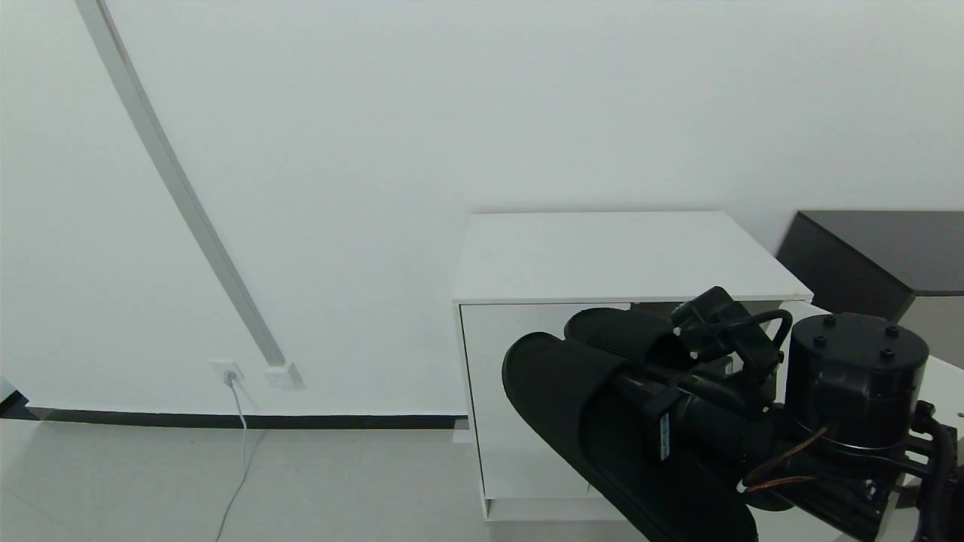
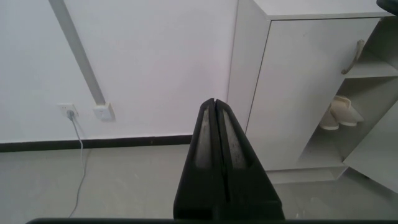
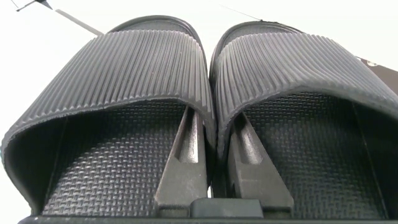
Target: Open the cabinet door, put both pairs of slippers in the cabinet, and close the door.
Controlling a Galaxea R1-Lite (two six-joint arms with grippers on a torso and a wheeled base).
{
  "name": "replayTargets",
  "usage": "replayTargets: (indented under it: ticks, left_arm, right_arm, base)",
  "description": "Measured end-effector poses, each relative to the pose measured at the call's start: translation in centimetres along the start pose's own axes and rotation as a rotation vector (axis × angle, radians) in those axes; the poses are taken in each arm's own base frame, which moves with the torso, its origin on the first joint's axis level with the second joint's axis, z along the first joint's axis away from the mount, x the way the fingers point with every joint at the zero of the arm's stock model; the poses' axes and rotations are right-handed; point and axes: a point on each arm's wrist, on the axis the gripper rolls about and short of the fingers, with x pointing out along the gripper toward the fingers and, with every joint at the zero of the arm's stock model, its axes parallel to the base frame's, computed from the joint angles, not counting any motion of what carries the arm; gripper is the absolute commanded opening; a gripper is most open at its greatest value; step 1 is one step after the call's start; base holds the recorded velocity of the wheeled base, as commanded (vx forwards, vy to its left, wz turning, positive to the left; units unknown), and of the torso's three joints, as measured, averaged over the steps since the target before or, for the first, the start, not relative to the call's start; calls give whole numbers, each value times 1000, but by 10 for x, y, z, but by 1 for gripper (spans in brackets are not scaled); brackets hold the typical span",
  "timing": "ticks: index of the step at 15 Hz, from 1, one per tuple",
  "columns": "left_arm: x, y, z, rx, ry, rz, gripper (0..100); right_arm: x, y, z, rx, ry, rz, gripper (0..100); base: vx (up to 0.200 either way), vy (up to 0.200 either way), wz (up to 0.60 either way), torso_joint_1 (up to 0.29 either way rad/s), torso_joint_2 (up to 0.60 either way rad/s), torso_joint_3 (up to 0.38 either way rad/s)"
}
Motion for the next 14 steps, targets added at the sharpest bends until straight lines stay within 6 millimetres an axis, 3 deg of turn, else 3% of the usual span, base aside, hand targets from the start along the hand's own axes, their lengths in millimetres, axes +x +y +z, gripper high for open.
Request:
replayTargets:
  ticks: [14]
  left_arm:
    - [0, 0, 0, 2, 0, 0, 0]
  right_arm:
    - [-6, -1, -3, 0, 8, -1, 0]
  base:
    - [0, -200, 0, 4, 2, 2]
